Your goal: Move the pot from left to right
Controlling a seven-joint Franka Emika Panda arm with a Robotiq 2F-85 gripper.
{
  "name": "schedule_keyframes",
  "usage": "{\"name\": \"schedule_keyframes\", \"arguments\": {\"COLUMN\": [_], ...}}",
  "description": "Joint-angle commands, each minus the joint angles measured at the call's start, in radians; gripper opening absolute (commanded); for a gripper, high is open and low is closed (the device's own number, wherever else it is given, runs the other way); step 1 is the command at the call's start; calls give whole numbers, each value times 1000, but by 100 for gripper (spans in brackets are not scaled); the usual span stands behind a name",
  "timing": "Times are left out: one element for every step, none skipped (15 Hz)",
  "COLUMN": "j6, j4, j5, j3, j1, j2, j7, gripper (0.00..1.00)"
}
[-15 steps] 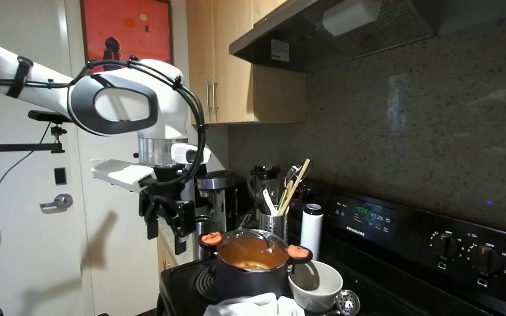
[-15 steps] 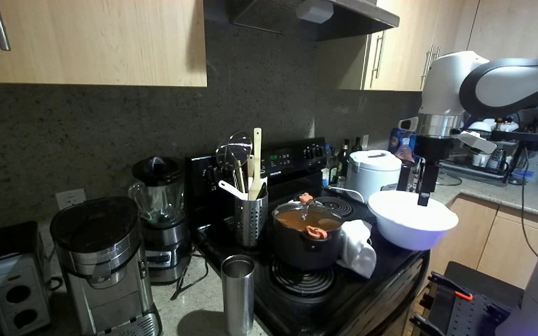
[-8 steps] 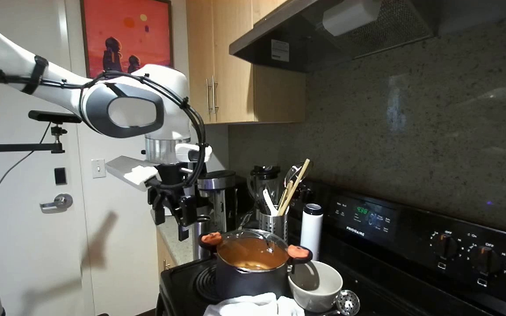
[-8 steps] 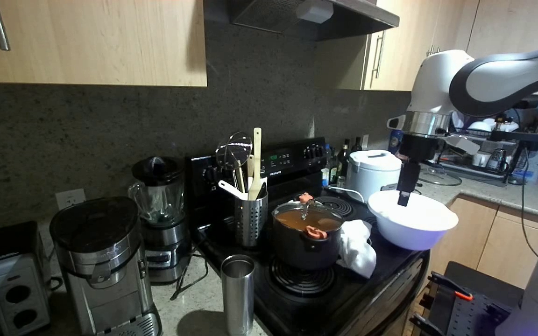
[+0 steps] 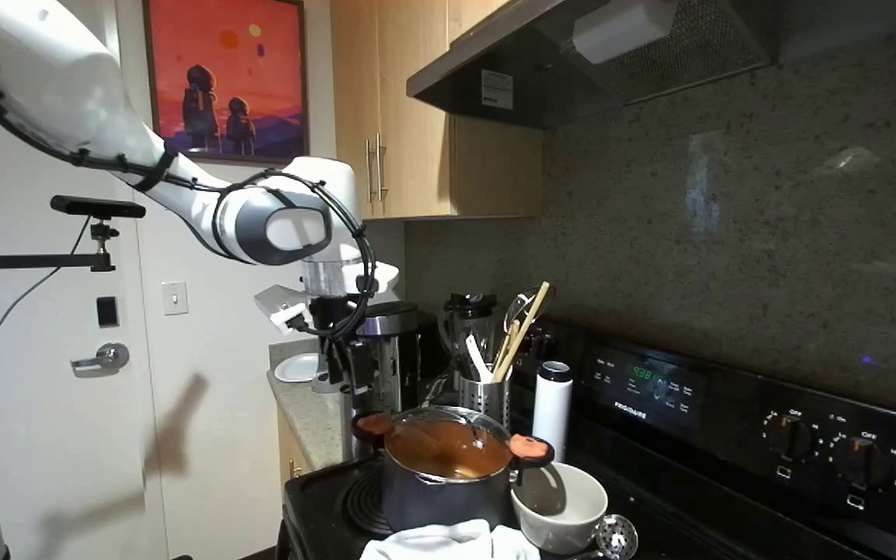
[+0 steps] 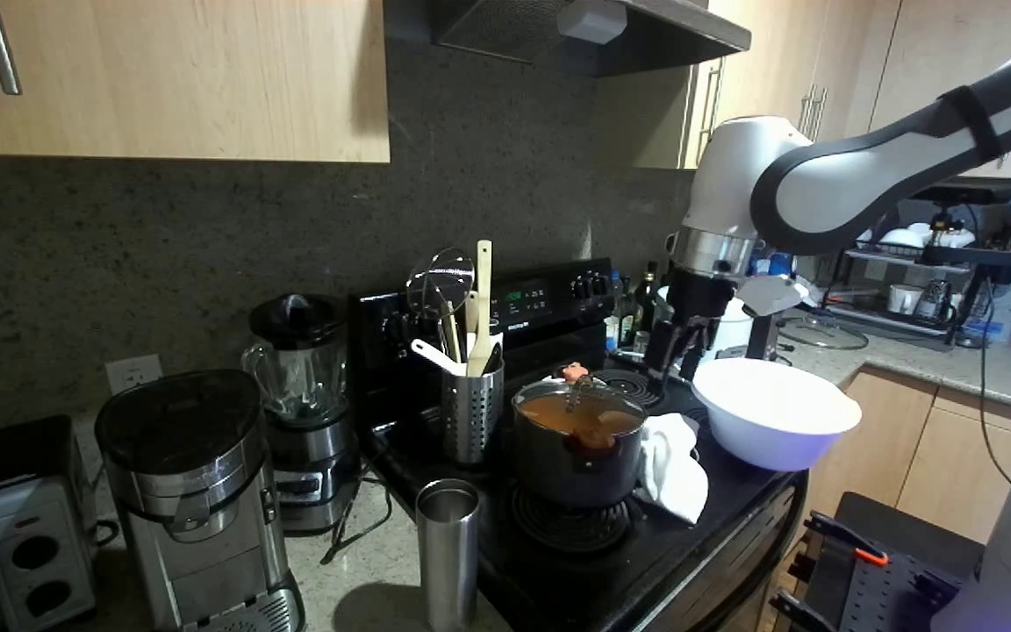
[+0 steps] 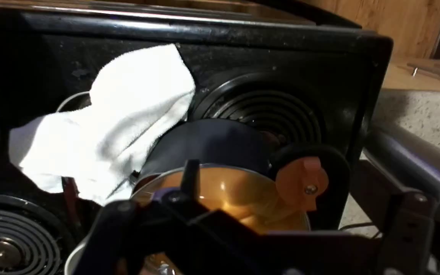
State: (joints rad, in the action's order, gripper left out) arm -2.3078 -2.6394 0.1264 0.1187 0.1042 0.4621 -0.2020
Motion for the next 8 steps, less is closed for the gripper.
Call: {"name": "schedule_keyframes", "arguments": {"j6": [-8,-9,-5,4,15,18,19,22], "j4": [143,168,194,218,241,258,273,287], "j5": [-72,-106,-145,-178,-212,-237,-264,-289], "j3": [65,79,92,99,106,105,102,97], "j1": [-72,-88,-103,-115,-124,-125,-123,-118], "j2": [-157,-183,-208,-236,-262,-288,-311,-333], "j7": [-198,-263,-334,-402,-475,-528,-586,-643], "gripper": [100,100,100,100,100,100,100,100]}}
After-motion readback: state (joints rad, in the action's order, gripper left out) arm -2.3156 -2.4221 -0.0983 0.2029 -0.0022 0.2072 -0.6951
